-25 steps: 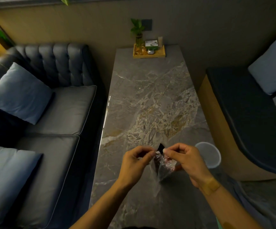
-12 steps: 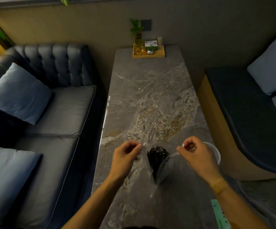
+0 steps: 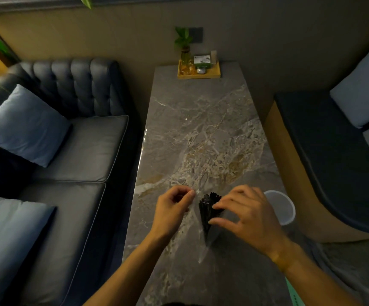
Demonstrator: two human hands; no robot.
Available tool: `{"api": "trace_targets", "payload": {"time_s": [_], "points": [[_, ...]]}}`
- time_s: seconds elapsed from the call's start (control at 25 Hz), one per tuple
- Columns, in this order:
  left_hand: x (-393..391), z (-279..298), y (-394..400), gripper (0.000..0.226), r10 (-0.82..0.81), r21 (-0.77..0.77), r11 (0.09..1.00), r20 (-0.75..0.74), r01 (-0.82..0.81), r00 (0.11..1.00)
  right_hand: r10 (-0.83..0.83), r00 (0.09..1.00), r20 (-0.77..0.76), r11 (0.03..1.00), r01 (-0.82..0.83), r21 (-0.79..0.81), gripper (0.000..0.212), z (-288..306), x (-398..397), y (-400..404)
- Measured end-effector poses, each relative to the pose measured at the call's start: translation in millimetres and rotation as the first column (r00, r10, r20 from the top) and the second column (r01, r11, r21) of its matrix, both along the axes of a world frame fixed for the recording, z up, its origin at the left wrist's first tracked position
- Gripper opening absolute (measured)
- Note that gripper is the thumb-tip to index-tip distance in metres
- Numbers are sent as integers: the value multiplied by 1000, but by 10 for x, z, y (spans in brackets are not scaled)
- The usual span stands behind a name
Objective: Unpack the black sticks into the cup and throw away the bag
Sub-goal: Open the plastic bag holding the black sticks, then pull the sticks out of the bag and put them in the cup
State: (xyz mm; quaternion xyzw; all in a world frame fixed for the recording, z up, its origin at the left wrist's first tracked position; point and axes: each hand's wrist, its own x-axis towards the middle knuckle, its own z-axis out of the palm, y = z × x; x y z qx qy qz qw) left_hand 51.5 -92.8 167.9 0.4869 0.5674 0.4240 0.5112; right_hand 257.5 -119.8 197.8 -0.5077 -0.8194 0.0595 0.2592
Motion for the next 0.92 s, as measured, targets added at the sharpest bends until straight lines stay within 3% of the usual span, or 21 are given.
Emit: {"api": "trace_targets", "payload": {"time_s": [0.16, 0.28, 0.48, 0.6, 0.76, 0.92], "points": [[-36, -147, 13, 10, -28, 33, 999, 18, 27, 999, -28, 998, -64, 999, 25, -46, 10, -30, -36, 23], [-142, -516, -145, 20, -76, -41, 996, 38, 78, 996, -80, 992, -101, 993, 70, -95, 7, -44, -49, 68], [-308, -1311, -545, 39, -344, -341, 907, -264, 246, 901, -100, 976, -196, 982, 65, -175, 6, -1, -101, 120], [-427, -1560, -535, 32, -392, -359, 902, -445, 240, 805, -132, 957, -260, 967, 66, -248, 5, 45, -138, 142], [-512, -1682, -387, 6, -368, -357, 914, -534, 192, 761, -198, 932, -304, 948, 103, -300, 4, 96, -145, 191], [-608, -1677, -263, 22, -342, -303, 933, -568, 196, 748, -315, 904, -290, 906, 196, -374, 4, 130, -103, 289]]}}
